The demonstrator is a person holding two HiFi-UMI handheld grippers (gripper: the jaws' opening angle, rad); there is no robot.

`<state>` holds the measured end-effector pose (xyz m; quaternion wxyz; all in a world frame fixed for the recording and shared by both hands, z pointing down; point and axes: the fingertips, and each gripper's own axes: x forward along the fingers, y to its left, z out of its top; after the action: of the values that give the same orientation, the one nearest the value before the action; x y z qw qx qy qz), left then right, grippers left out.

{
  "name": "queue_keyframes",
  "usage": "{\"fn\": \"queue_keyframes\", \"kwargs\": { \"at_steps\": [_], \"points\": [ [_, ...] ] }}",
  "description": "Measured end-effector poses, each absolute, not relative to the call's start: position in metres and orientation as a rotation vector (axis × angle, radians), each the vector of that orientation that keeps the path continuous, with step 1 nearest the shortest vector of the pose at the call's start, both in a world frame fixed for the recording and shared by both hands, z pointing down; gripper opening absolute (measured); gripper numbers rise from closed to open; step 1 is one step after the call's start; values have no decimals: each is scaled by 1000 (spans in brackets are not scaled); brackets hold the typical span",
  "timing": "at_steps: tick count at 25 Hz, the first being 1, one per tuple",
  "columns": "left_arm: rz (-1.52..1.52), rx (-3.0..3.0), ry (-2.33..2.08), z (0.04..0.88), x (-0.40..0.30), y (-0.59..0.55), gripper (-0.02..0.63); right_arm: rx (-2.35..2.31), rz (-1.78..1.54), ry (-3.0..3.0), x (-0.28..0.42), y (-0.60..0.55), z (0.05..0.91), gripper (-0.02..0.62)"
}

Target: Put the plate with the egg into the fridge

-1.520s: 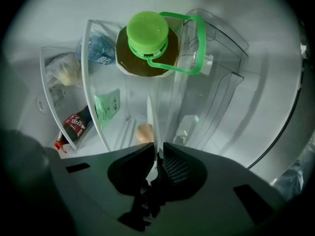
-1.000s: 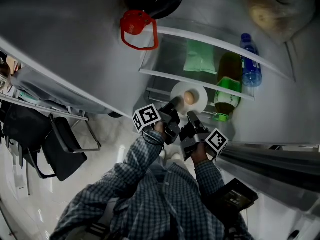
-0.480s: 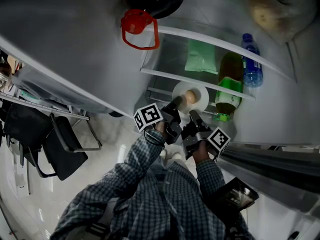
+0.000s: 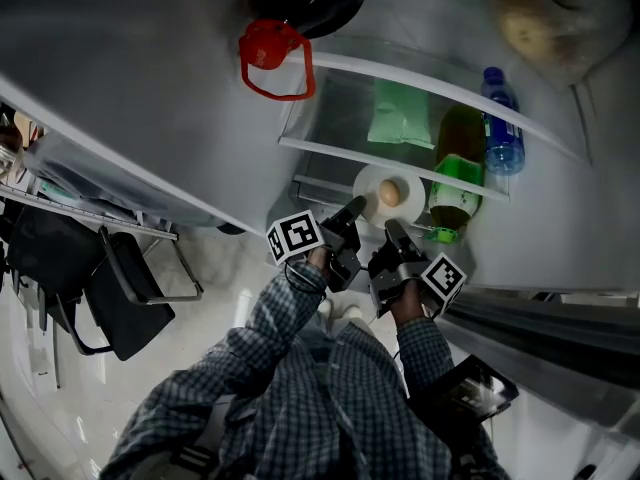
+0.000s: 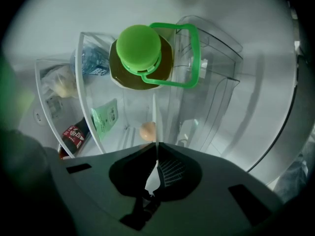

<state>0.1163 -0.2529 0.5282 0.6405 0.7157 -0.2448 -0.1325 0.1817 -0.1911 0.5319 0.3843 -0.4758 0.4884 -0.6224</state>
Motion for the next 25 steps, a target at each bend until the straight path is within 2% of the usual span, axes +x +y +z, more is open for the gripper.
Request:
{"fn": "queue_keyframes", "kwargs": {
  "at_steps": [25],
  "points": [
    [-255,1650,-559,526,108,-233,64,-1238,-1625,1219,181,-227,539,18]
  ]
}}
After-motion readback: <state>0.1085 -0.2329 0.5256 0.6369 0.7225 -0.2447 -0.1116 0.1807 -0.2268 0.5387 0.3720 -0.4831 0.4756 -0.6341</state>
